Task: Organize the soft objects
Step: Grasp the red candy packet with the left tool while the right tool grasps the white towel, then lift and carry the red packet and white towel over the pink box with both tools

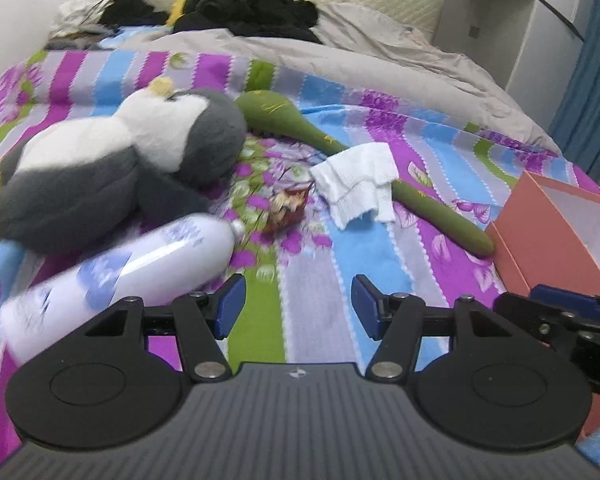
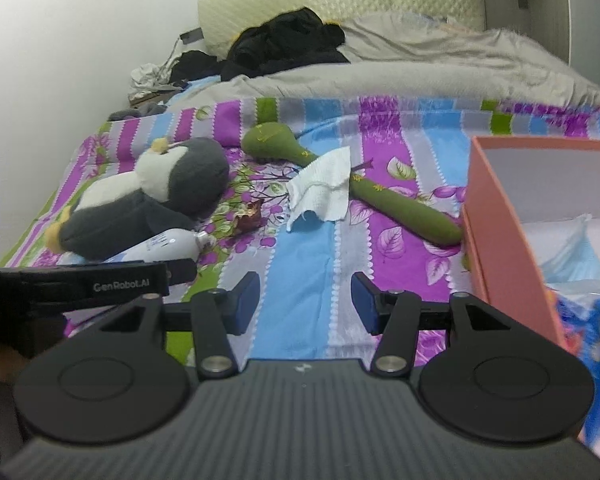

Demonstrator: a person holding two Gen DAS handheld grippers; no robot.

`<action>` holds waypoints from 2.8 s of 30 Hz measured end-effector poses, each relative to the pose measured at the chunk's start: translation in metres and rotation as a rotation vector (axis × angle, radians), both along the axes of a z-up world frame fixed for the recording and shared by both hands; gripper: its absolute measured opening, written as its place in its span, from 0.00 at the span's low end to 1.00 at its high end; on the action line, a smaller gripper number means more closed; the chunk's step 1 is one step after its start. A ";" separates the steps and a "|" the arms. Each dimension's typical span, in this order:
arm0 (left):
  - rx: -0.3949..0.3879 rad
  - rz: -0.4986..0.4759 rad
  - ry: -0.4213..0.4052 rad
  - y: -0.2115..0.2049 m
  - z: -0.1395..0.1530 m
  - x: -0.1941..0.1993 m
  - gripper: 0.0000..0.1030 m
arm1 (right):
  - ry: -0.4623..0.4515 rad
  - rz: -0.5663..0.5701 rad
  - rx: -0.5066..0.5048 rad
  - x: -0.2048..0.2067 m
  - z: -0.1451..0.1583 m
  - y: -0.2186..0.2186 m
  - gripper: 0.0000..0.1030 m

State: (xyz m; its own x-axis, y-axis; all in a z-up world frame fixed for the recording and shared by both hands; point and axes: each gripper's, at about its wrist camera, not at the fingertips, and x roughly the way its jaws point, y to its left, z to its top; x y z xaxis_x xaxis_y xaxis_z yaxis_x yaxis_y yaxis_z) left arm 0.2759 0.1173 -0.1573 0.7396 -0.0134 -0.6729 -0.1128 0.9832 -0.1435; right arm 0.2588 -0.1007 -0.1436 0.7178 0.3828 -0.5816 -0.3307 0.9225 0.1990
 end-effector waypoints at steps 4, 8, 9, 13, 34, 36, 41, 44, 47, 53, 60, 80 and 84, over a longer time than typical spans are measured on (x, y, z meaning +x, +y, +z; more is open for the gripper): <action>-0.017 -0.010 -0.001 0.007 -0.013 0.034 0.62 | 0.002 0.003 0.006 0.029 -0.007 0.008 0.51; 0.008 -0.029 -0.003 0.008 -0.025 0.061 0.61 | 0.026 -0.011 0.042 0.064 -0.016 0.014 0.51; 0.014 -0.029 -0.005 0.008 -0.027 0.068 0.61 | 0.031 -0.014 0.050 0.074 -0.020 0.016 0.51; 0.035 -0.026 -0.015 0.012 -0.039 0.090 0.61 | 0.052 -0.024 0.083 0.104 -0.033 0.023 0.50; 0.107 -0.036 0.003 0.012 -0.082 0.148 0.40 | 0.088 -0.020 0.102 0.205 -0.094 0.055 0.46; 0.104 -0.027 0.006 0.012 -0.080 0.148 0.38 | 0.089 -0.020 0.073 0.208 -0.094 0.058 0.32; 0.088 -0.007 -0.003 0.011 -0.071 0.141 0.38 | 0.107 -0.039 0.026 0.211 -0.092 0.057 0.09; 0.065 -0.001 -0.005 0.012 -0.064 0.133 0.38 | 0.114 -0.042 0.022 0.207 -0.088 0.054 0.07; 0.058 0.000 -0.010 0.009 -0.056 0.124 0.38 | 0.105 -0.051 0.018 0.197 -0.081 0.051 0.07; 0.030 -0.002 -0.016 0.001 -0.036 0.097 0.38 | 0.095 -0.062 0.011 0.171 -0.066 0.040 0.07; 0.003 0.000 -0.020 -0.005 -0.012 0.058 0.38 | 0.086 -0.069 0.001 0.127 -0.047 0.029 0.07; -0.061 -0.040 0.005 -0.025 0.032 -0.060 0.38 | 0.051 -0.002 -0.074 0.007 0.003 0.005 0.07; -0.060 -0.054 0.017 -0.032 0.038 -0.076 0.38 | 0.043 0.001 -0.090 -0.012 0.011 -0.003 0.07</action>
